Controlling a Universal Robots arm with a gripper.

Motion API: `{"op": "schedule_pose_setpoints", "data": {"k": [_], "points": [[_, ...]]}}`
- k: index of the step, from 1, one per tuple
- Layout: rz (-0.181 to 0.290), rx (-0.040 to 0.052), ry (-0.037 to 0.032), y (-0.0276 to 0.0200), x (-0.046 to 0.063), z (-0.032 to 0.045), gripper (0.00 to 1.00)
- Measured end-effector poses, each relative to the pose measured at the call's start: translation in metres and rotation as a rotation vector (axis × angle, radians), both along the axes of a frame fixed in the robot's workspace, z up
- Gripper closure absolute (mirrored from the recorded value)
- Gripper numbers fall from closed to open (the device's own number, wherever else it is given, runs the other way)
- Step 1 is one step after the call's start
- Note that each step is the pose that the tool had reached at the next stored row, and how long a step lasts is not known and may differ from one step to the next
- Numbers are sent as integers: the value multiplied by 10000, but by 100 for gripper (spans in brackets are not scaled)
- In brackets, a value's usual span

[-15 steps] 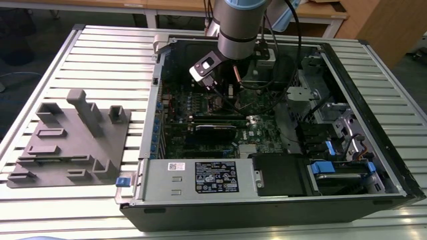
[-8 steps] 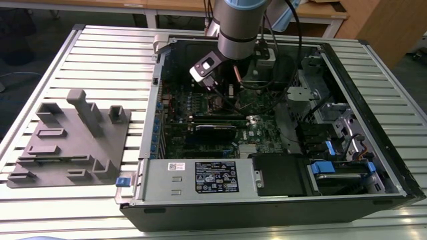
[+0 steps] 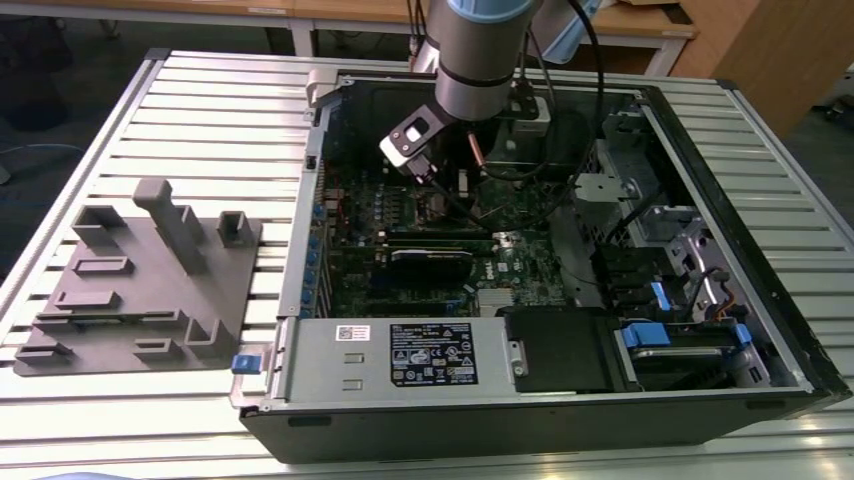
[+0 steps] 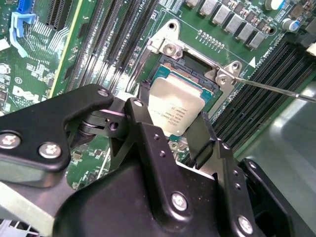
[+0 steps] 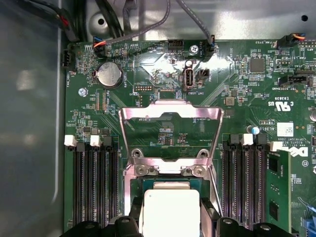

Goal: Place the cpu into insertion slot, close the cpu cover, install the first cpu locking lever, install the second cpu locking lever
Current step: 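Place the cpu into insertion slot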

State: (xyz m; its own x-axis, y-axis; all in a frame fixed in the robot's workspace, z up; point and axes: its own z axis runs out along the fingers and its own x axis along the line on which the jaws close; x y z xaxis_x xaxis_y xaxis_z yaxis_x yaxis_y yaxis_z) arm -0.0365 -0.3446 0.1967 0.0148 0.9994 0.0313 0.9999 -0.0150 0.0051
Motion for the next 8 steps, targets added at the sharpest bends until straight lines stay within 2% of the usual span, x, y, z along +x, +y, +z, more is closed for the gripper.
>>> {"op": "schedule_pose_setpoints", "data": {"k": [8], "points": [[4,1,-8,1,-6,-7,46]]}}
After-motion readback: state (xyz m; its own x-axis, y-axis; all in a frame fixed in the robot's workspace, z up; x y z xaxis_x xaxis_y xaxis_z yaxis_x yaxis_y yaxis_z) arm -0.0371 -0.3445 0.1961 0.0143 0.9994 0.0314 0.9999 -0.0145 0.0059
